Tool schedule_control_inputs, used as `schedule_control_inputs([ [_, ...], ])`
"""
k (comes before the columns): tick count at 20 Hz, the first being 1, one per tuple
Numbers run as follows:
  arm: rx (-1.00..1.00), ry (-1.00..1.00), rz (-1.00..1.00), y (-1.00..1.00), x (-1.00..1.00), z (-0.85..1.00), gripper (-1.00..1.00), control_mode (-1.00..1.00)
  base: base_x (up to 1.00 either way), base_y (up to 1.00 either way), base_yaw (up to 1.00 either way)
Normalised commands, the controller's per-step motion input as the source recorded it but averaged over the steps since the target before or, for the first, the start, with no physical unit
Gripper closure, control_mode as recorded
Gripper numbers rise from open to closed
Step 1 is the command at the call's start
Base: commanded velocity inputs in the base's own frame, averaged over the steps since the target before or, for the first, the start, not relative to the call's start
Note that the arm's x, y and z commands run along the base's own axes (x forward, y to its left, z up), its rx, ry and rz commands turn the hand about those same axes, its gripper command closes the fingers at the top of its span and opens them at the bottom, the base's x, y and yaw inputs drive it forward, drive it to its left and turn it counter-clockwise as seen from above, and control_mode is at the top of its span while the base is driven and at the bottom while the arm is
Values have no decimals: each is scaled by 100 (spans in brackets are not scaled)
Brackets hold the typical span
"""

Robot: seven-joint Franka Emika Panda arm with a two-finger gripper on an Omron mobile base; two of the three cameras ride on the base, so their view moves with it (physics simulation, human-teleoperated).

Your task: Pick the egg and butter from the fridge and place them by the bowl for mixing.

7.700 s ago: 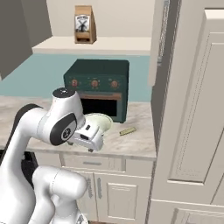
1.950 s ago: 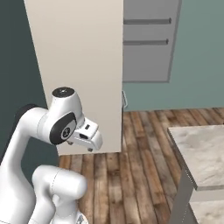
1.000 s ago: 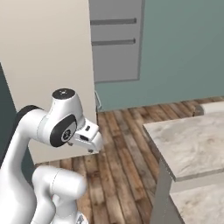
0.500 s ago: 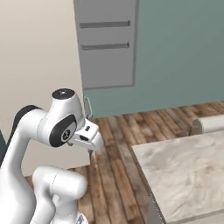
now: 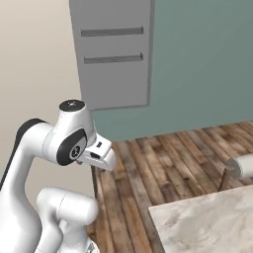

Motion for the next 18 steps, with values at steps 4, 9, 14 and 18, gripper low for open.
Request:
schedule_control_inputs([
  [4, 0, 0, 0, 0, 0, 0, -100, 100, 73, 0, -16],
  [9, 0, 0, 0, 0, 0, 0, -100, 100, 65, 2, -28],
  [14, 0, 0, 0, 0, 0, 0, -100, 100, 60, 5, -36],
  [18, 0, 0, 0, 0, 0, 0, -100, 100, 65, 3, -28],
])
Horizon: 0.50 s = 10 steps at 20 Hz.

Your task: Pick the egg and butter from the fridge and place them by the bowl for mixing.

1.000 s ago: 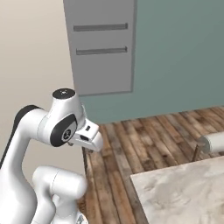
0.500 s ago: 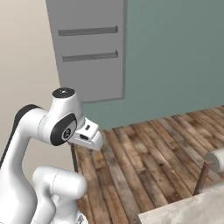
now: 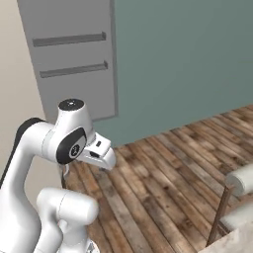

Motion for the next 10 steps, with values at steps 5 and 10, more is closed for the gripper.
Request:
schedule_control_inputs([
  [5, 0, 0, 0, 0, 0, 0, -100, 100, 79, 0, -9],
  [10, 0, 0, 0, 0, 0, 0, -100, 100, 91, 0, 0],
])
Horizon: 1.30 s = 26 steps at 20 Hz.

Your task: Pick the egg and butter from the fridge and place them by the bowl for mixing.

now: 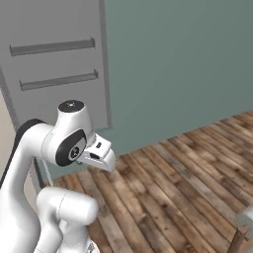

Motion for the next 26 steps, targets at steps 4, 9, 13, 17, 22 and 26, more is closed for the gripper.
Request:
schedule_control_inputs([
  [4, 0, 0, 0, 0, 0, 0, -100, 100, 94, 0, 1],
  [9, 0, 0, 0, 0, 0, 0, -100, 100, 94, -3, 8],
  [13, 0, 0, 0, 0, 0, 0, -100, 100, 87, -3, 26],
  [17, 0, 0, 0, 0, 0, 0, -100, 100, 73, -1, 46],
  [22, 0, 0, 0, 0, 0, 0, -100, 100, 64, 0, 56],
  [26, 0, 0, 0, 0, 0, 0, -100, 100, 57, 0, 61],
])
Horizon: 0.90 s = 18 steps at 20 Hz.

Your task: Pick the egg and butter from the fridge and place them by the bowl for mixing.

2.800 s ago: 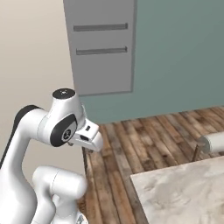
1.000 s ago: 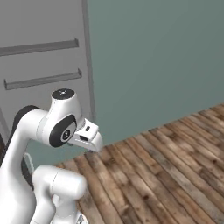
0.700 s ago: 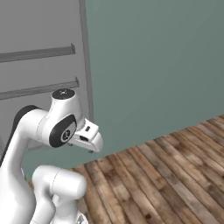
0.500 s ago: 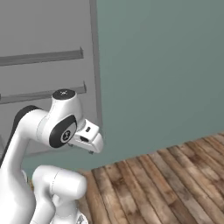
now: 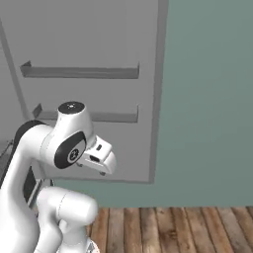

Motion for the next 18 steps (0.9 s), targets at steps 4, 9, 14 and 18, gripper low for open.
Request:
schedule_control_inputs([
  [4, 0, 0, 0, 0, 0, 0, -100, 100, 54, 0, 63],
  [9, 0, 0, 0, 0, 0, 0, -100, 100, 44, -1, 70],
  [14, 0, 0, 0, 0, 0, 0, -100, 100, 38, 0, 72],
  [18, 0, 0, 0, 0, 0, 0, -100, 100, 15, 1, 79],
])
